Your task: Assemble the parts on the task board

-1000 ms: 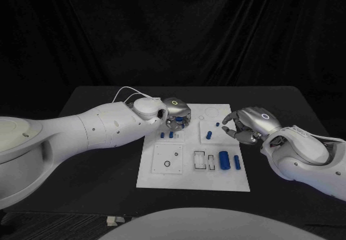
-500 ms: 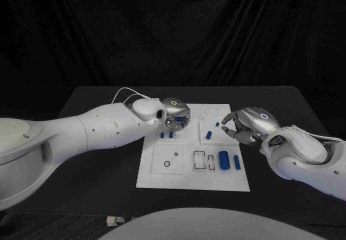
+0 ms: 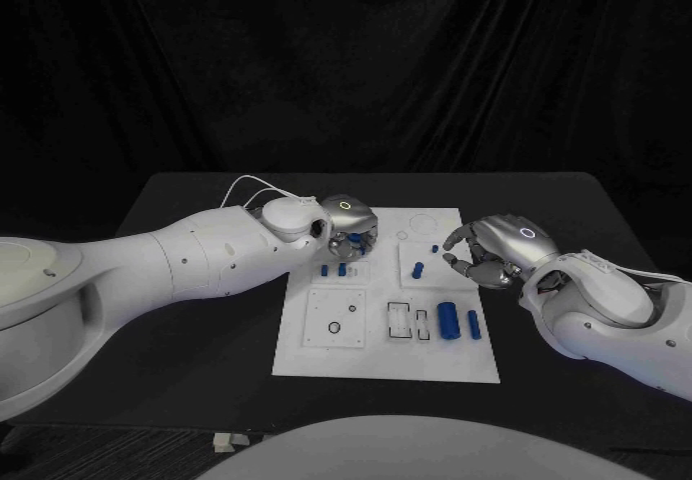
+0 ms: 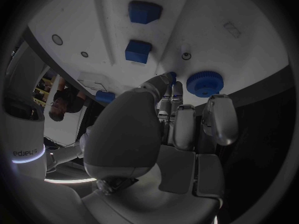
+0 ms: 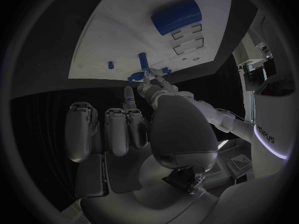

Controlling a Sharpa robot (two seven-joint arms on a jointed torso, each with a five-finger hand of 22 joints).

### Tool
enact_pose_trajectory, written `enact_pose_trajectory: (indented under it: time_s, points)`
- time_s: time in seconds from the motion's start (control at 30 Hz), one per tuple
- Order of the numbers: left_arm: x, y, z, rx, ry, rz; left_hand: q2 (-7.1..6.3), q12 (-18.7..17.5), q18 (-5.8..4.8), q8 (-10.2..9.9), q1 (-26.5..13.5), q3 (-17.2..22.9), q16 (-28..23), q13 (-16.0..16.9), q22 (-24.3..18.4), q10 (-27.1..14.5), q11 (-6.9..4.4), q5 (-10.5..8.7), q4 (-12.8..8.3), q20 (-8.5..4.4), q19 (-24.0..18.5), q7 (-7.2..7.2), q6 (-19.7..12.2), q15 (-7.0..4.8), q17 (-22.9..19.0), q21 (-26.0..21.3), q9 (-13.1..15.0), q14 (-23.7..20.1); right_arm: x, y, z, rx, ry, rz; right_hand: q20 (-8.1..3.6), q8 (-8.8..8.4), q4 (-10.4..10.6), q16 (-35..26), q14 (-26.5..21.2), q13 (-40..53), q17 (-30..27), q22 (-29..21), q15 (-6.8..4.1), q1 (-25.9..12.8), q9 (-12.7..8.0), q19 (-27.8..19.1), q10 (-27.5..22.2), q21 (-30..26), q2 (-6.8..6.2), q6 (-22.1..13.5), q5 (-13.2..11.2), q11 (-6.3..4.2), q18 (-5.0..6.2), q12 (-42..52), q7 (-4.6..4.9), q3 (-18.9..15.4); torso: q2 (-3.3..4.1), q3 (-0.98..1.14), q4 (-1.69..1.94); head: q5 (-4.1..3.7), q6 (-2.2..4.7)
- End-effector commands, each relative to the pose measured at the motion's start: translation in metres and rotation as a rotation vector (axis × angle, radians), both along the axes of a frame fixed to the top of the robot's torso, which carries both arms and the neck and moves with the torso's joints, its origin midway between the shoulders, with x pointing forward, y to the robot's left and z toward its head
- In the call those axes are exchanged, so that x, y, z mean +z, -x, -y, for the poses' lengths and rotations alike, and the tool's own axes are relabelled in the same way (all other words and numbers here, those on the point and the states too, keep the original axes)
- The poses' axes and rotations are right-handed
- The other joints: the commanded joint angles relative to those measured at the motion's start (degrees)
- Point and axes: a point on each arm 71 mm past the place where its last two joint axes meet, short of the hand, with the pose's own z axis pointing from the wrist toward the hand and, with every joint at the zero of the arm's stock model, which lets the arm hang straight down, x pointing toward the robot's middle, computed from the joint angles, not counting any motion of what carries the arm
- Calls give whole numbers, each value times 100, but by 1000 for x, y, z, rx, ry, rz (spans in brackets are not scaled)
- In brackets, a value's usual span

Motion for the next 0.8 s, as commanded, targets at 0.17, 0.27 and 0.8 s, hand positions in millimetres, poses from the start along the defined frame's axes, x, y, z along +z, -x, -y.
enact_pose_trajectory:
  time_s: [0.17,0.27,0.8]
  points:
    - [10,8,-5,-37,41,26,41,-209,65,-77,-52,49,-112,-97,950,-1,28,58,-37,-1,21,27,26,33,-157,-35,-26,-41,-3,0,0,2,10,-18,-45,-24,-14,-16,340,812,75,1186,-16,51,-5,195,291,-14,20,48,37,-33,16,-25,0,35,3,0,-3,5,1]
    - [20,8,-9,-41,51,44,37,-237,63,-81,-73,54,-112,-111,953,16,26,59,-32,0,29,24,37,33,-155,-24,-26,-34,-3,0,0,3,12,-21,-45,-24,-14,-16,340,812,75,1186,-16,51,-5,195,291,-14,20,48,37,-33,16,-25,0,35,2,-1,-1,-6,1]
    - [57,4,-30,-30,23,66,10,-374,60,-122,-140,102,-128,-179,958,68,-11,-43,-28,-3,40,-18,47,20,-182,-20,-35,-23,-7,-1,-2,-3,7,-51,-42,-25,-25,-28,335,792,45,1177,-12,75,-7,182,284,-43,35,56,42,-29,23,-42,4,53,-3,1,0,23,1]
